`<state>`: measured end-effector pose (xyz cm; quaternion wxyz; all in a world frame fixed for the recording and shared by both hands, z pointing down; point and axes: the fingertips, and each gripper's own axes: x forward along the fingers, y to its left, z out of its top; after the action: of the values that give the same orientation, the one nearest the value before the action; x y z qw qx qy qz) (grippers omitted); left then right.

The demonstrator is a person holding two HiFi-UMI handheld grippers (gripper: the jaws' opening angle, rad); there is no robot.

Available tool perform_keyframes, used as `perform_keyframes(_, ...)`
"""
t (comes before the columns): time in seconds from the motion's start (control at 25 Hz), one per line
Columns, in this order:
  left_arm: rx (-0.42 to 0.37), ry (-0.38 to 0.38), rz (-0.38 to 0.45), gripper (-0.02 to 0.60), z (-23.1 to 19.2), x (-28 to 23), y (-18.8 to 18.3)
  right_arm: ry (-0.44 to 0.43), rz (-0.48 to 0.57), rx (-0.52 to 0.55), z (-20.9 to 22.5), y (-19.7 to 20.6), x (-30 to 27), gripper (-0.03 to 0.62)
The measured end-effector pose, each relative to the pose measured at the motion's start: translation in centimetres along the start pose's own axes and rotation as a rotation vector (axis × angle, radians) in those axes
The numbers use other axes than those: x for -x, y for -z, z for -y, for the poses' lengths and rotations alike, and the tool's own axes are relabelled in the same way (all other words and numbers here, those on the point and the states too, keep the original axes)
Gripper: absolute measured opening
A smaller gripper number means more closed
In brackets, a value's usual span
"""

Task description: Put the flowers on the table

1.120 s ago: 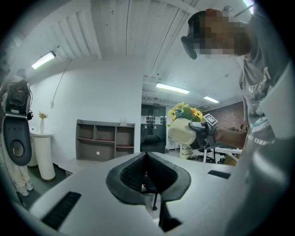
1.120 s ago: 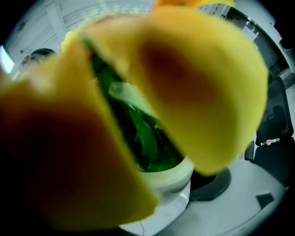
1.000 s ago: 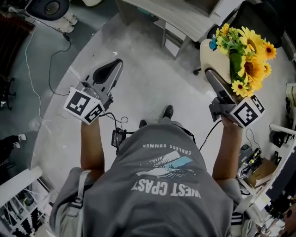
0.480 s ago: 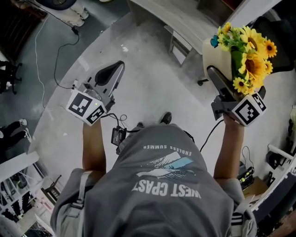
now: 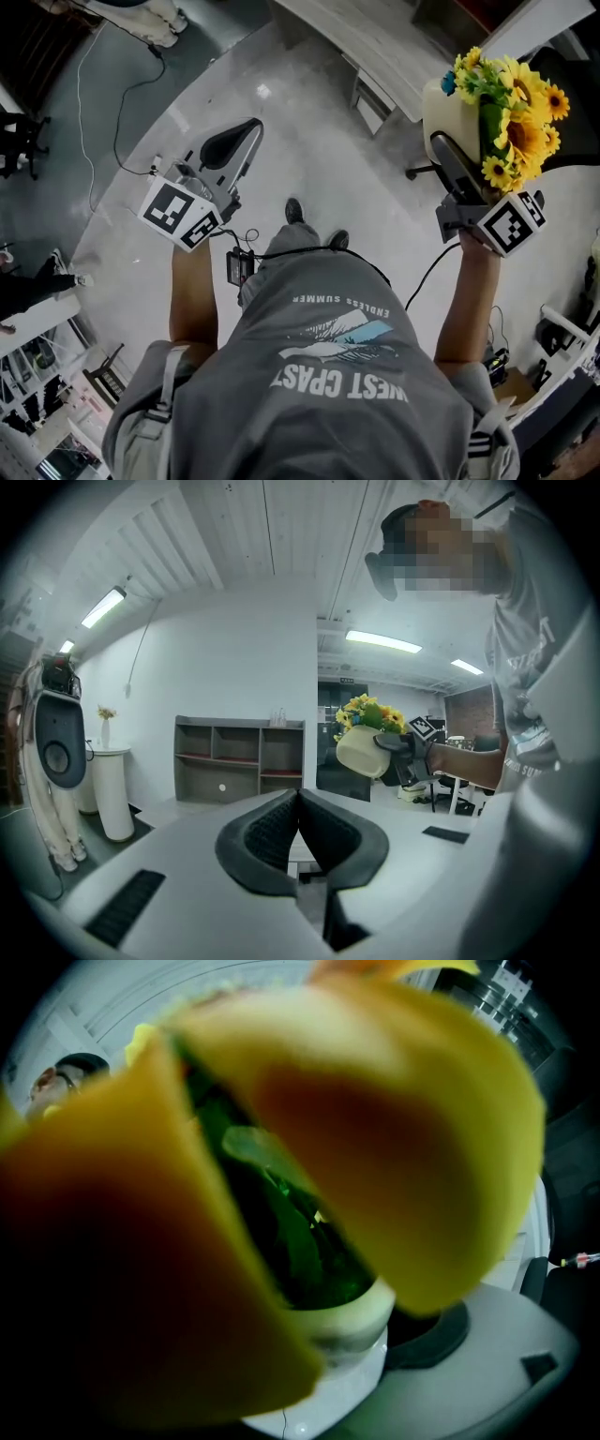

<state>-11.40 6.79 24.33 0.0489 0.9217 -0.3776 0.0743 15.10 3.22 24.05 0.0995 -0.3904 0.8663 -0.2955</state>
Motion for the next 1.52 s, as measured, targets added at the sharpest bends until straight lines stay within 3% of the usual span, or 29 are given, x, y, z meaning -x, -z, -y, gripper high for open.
perform_keyframes(0.16, 0.009, 0.037, 0.002, 0.017, -1.9, -1.8, 0.7, 0.031, 0.009, -0.001, 0.9, -0.1, -1.1, 0.522)
perform_keyframes(0.32, 0.016, 0.122, 0.006, 0.017, -6.3, -6.4, 1.8, 0.106, 0.041, 0.0, 3.3, -0.7, -4.2, 0.522)
perform_keyframes(0.52, 0.017, 0.195, 0.046, 0.017, -9.4, -9.0, 1.1, 0.179, 0.068, 0.033, 4.0, -1.2, -5.7, 0.522)
perform_keyframes(0.92, 0.005, 0.327, 0.025, 0.017, -14.1, -14.1, -0.6, 0.285, 0.123, 0.013, 6.1, -3.0, -9.4, 0.522)
perform_keyframes(1.52, 0.011, 0.427, 0.055, 0.017, -17.5, -16.7, -0.7, 0.386, 0.155, 0.019, 8.1, -3.2, -12.2, 0.522)
